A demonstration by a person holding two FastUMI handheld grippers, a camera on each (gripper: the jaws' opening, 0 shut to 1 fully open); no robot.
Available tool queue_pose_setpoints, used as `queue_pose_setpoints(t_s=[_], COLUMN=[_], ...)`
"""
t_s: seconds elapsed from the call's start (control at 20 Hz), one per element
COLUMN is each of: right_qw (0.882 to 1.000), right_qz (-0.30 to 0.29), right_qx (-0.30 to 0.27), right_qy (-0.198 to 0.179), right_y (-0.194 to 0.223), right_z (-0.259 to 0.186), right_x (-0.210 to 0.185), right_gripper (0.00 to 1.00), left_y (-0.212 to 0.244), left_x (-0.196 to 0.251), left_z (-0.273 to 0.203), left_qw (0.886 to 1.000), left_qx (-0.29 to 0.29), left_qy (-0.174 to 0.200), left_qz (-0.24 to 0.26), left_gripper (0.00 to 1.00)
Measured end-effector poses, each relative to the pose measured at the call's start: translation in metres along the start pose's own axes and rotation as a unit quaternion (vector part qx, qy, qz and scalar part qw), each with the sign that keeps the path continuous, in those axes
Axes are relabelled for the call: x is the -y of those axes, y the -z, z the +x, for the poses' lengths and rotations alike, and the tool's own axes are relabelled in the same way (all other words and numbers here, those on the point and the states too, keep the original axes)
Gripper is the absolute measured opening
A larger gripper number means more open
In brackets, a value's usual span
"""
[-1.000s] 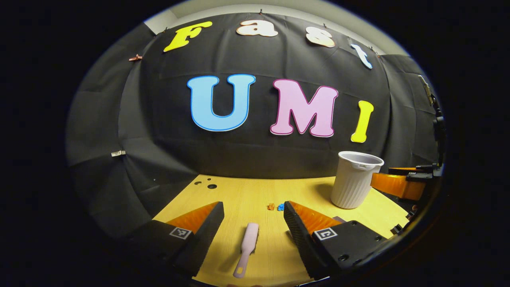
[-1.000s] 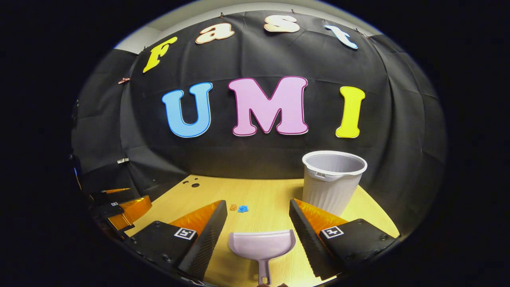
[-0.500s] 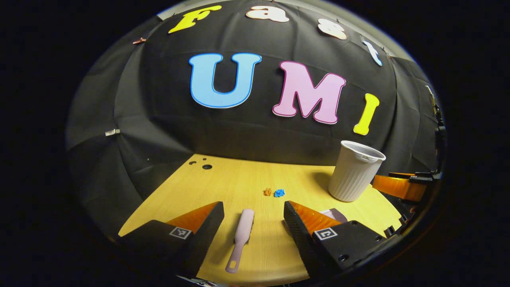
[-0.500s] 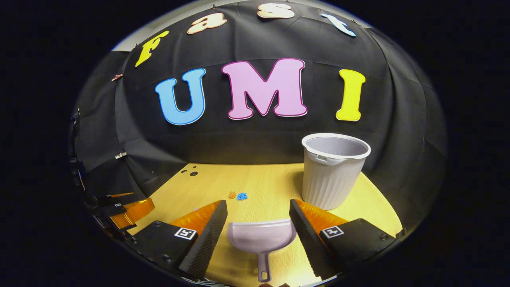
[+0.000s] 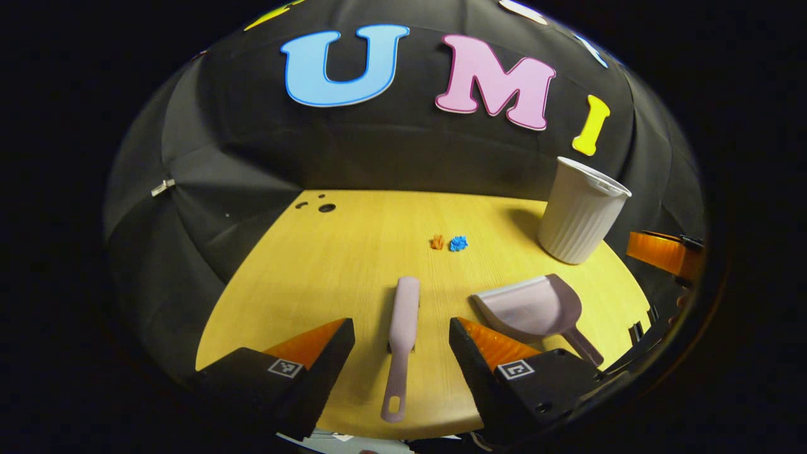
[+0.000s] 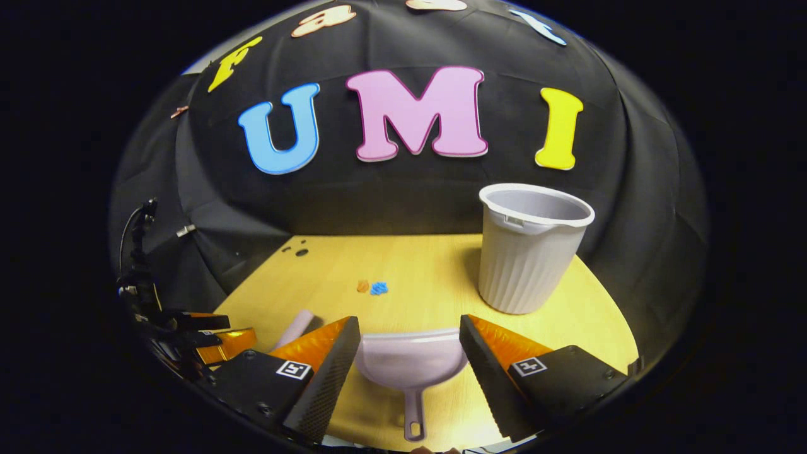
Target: Pick up the small broom and dustpan from the desktop, sweep the trash into the dustpan with the broom, and then empty the trash into the garbage bin.
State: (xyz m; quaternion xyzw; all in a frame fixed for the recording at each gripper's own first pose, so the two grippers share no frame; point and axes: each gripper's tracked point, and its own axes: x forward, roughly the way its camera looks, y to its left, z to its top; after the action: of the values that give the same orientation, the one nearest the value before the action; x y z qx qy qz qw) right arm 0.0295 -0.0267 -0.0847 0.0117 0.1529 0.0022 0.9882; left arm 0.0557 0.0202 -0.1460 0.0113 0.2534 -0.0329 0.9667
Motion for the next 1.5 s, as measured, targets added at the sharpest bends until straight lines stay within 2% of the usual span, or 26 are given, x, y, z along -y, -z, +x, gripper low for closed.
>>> queue_pose_setpoints(t_s=[0.25, 0.3, 0.35, 0.55, 0.6, 0.85, 0.95, 1.0, 1.05, 1.15, 1.2, 1.25, 1.3, 1.4, 1.5], right_qw=[0.998, 0.998, 0.998, 0.996, 0.995, 0.991, 0.99, 0.989, 0.988, 0.983, 0.981, 0.98, 0.979, 0.977, 0.974], right_qz=[-0.016, -0.018, -0.017, 0.003, 0.009, 0.015, 0.015, 0.017, 0.021, 0.034, 0.04, 0.044, 0.044, 0.045, 0.053], right_qx=[-0.053, -0.06, -0.066, -0.09, -0.101, -0.13, -0.139, -0.144, -0.15, -0.175, -0.183, -0.189, -0.193, -0.202, -0.216], right_qy=[-0.012, -0.013, -0.015, -0.021, -0.021, -0.026, -0.029, -0.031, -0.033, -0.043, -0.048, -0.051, -0.051, -0.051, -0.048], right_y=[0.029, 0.034, 0.038, 0.051, 0.057, 0.076, 0.084, 0.087, 0.091, 0.104, 0.109, 0.112, 0.115, 0.121, 0.13], right_z=[0.007, 0.008, 0.009, 0.017, 0.018, 0.019, 0.017, 0.018, 0.018, 0.017, 0.016, 0.015, 0.015, 0.015, 0.016], right_x=[0.002, 0.003, 0.004, 0.009, 0.012, 0.014, 0.013, 0.013, 0.012, 0.008, 0.005, 0.003, 0.003, 0.002, 0.001], right_gripper=[0.99, 0.99, 0.99, 0.99, 0.99, 0.99, 0.99, 0.99, 0.99, 0.99, 0.99, 0.99, 0.99, 1.0, 0.99], left_y=[0.058, 0.067, 0.073, 0.091, 0.096, 0.103, 0.101, 0.102, 0.1, 0.099, 0.098, 0.097, 0.097, 0.096, 0.094], left_x=[-0.009, -0.012, -0.015, -0.02, -0.021, -0.02, -0.022, -0.022, -0.021, -0.016, -0.014, -0.013, -0.012, -0.011, -0.014], left_z=[0.047, 0.053, 0.057, 0.067, 0.07, 0.08, 0.087, 0.09, 0.091, 0.096, 0.096, 0.096, 0.097, 0.099, 0.099], left_qw=[0.992, 0.99, 0.987, 0.976, 0.974, 0.968, 0.968, 0.968, 0.968, 0.968, 0.968, 0.969, 0.97, 0.973, 0.977], left_qx=[-0.121, -0.141, -0.161, -0.214, -0.226, -0.248, -0.247, -0.246, -0.247, -0.242, -0.239, -0.236, -0.232, -0.221, -0.21], left_qy=[0.013, 0.013, 0.012, 0.007, 0.006, 0.004, -0.005, -0.006, -0.006, 0.007, 0.013, 0.013, 0.012, 0.008, -0.001], left_qz=[0.022, 0.021, 0.022, 0.032, 0.034, 0.033, 0.039, 0.044, 0.045, 0.062, 0.071, 0.074, 0.072, 0.064, 0.049], left_gripper=[0.96, 0.92, 0.96, 0.94, 0.91, 0.87, 0.81, 0.73, 0.7, 0.63, 0.54, 0.49, 0.35, 0.3, 0.31])
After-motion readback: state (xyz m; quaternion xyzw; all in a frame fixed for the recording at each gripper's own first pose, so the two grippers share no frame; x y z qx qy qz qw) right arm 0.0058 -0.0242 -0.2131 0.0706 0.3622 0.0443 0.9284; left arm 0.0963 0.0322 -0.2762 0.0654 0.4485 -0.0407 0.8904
